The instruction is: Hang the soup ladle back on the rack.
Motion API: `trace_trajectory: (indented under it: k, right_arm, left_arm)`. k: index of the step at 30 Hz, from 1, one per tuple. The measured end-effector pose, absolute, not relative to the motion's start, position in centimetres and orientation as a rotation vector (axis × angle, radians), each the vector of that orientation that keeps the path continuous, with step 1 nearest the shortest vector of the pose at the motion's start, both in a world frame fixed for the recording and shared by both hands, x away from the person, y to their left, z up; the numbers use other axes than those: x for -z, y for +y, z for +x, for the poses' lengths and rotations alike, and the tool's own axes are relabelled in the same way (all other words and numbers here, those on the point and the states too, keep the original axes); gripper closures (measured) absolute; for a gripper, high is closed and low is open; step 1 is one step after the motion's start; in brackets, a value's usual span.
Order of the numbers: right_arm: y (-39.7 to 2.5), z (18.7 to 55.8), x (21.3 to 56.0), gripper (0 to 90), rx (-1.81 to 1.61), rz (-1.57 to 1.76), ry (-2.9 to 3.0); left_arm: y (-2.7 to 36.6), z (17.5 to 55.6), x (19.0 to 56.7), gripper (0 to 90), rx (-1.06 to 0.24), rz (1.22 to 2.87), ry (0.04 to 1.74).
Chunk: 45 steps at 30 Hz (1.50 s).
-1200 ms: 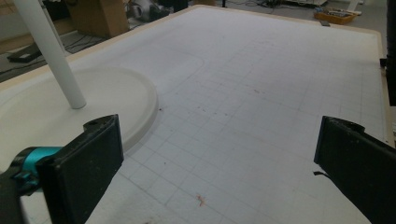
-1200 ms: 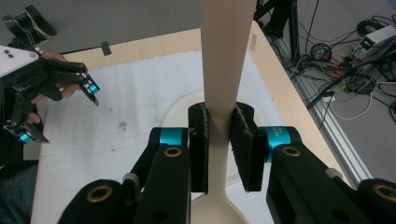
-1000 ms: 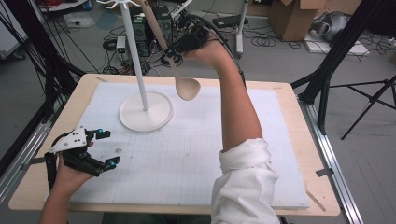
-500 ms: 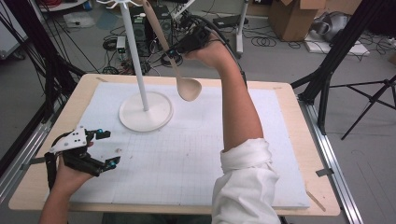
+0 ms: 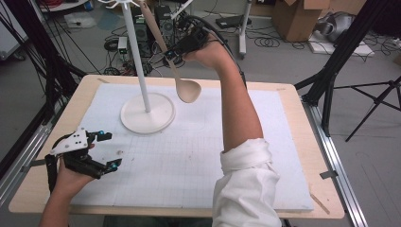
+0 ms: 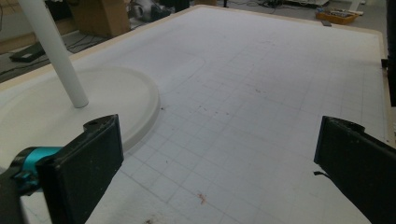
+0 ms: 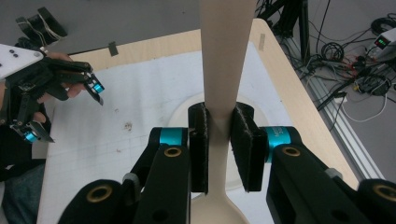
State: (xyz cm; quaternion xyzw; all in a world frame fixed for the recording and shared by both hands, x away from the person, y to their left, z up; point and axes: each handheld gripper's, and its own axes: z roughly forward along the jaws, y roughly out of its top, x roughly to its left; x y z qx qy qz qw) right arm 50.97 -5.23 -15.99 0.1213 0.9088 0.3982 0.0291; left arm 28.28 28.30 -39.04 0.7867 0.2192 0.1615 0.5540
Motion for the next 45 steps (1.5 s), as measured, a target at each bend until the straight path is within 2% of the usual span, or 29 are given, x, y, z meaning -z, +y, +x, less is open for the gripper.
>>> trace_trajectory:
  k: [20, 22, 23, 31, 45]
  right_arm:
    - [-3.3, 51.3, 16.6, 76.9, -1.179, 0.383, 2.807]
    - [-3.2, 51.3, 16.6, 74.6, -1.169, 0.394, 2.805]
    - [-3.2, 51.3, 16.6, 65.3, -1.184, 0.410, 2.797]
    - [-4.2, 50.9, 16.6, 48.4, -1.147, 0.449, 2.760]
    - [-9.0, 47.0, 17.2, 27.5, -1.188, 0.404, 2.690]
  left_arm:
    - [28.3, 28.3, 39.0, 1.6, -0.384, 1.860, 0.518]
    - [28.3, 28.3, 39.1, 1.6, -0.383, 1.860, 0.518]
    - [28.3, 28.2, 39.1, 1.7, -0.383, 1.862, 0.518]
    - [28.3, 28.2, 39.1, 1.6, -0.384, 1.863, 0.518]
    - [27.9, 28.3, 39.2, 1.7, -0.374, 1.876, 0.508]
